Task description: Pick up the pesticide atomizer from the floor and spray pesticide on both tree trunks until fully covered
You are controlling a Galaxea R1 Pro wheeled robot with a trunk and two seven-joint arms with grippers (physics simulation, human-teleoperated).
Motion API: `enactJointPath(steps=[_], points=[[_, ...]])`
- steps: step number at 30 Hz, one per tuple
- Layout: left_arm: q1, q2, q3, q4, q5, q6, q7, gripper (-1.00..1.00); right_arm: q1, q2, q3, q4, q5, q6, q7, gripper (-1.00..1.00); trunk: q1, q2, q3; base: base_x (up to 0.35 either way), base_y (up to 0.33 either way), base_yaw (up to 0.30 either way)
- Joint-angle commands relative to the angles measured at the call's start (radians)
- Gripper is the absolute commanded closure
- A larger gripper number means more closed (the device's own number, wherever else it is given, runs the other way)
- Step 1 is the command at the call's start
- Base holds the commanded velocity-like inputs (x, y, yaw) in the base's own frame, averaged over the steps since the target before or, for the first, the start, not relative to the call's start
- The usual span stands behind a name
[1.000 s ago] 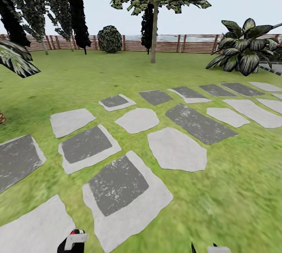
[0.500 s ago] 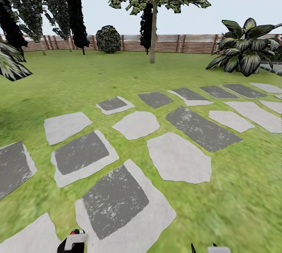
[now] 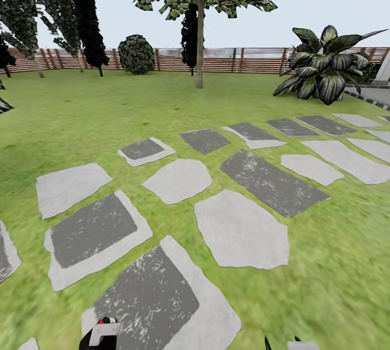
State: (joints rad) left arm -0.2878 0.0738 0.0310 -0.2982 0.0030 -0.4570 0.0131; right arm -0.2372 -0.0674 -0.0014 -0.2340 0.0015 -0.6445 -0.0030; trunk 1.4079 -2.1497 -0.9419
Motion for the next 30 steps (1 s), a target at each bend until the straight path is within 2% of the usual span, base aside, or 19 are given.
enactJointPath(steps=[1,30], points=[[-0.001,0.000,0.001,0.001,0.000,-0.003,0.001,1.00,-0.001,0.000,0.000,0.000,0.000,-0.003,0.000,-1.00,0.000,0.000,-0.001,0.339,0.000,-0.001],[-0.001,0.000,0.001,0.002,0.000,-0.003,0.001,1.00,-0.001,0.000,0.001,0.001,0.002,-0.003,0.000,-1.00,0.000,0.000,-0.001,0.339,0.000,0.000]])
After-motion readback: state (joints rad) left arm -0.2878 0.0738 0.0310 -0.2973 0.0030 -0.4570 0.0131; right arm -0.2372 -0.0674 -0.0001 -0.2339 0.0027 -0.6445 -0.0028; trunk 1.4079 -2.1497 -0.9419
